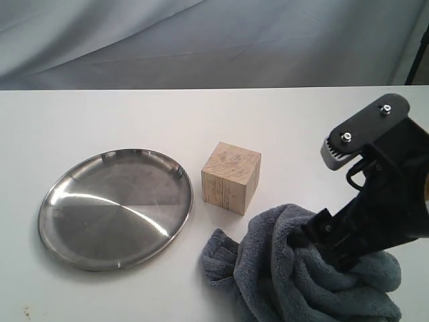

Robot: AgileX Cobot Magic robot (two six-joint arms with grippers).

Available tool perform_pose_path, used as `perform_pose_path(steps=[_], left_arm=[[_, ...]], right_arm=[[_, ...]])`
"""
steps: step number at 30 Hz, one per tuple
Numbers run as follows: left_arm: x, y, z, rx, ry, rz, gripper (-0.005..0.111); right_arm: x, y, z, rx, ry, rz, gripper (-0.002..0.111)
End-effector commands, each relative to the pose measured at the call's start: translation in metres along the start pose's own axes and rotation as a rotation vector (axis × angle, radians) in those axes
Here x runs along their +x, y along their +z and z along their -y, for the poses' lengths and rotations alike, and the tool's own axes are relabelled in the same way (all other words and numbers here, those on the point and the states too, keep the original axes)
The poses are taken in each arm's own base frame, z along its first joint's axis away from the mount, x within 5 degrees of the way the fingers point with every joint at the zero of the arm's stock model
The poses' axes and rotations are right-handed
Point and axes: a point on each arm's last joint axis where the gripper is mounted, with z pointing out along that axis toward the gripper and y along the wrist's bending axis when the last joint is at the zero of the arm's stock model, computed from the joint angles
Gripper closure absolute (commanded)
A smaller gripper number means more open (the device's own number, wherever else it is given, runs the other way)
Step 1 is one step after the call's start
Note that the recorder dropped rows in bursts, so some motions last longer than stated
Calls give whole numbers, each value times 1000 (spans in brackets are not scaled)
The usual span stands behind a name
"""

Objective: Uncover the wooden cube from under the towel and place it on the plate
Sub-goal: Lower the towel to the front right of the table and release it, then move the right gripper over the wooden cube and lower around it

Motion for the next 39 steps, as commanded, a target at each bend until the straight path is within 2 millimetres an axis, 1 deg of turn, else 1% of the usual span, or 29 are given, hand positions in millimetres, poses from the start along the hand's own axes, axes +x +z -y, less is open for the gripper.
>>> perform_pose_path(steps=[1,4,11,16,20,22,24,27,29,30,31,33,34,35,36,37,38,39], left_arm=[[1,0,0,0,-1,8,107],[1,0,0,0,-1,8,107],[1,0,0,0,-1,8,107],[1,0,0,0,-1,8,107],[1,0,0,0,-1,8,107],[1,0,0,0,-1,8,107],[1,0,0,0,-1,8,107],[1,0,0,0,-1,8,107],[1,0,0,0,-1,8,107],[1,0,0,0,-1,8,107],[1,0,0,0,-1,8,107],[1,0,0,0,-1,8,107],[1,0,0,0,-1,8,107],[1,0,0,0,-1,8,107],[1,0,0,0,-1,8,107],[1,0,0,0,-1,8,107],[1,0,0,0,-1,8,107],[1,0,0,0,-1,8,107]], right_arm=[[8,-7,5,40,-5,-81,3],[10,-7,5,43,-3,-97,3],[-14,-8,-2,-33,-28,162,3],[-30,-12,-5,-28,-223,350,3],[-42,-12,-8,-21,-296,473,3],[-45,-5,-10,-28,-293,482,3],[-51,7,-10,-10,-301,438,3],[-70,28,-6,67,-300,352,3],[-90,42,-5,115,-267,333,6],[-99,47,-4,130,-259,332,9],[-109,54,-5,143,-252,333,14],[-126,67,-6,162,-247,319,29],[-136,72,-5,182,-239,315,42],[-141,78,-6,191,-237,303,52],[-146,81,-5,201,-231,300,65],[-150,87,-6,208,-232,291,78],[-154,88,-6,212,-240,294,91],[-156,91,-7,214,-251,294,101]])
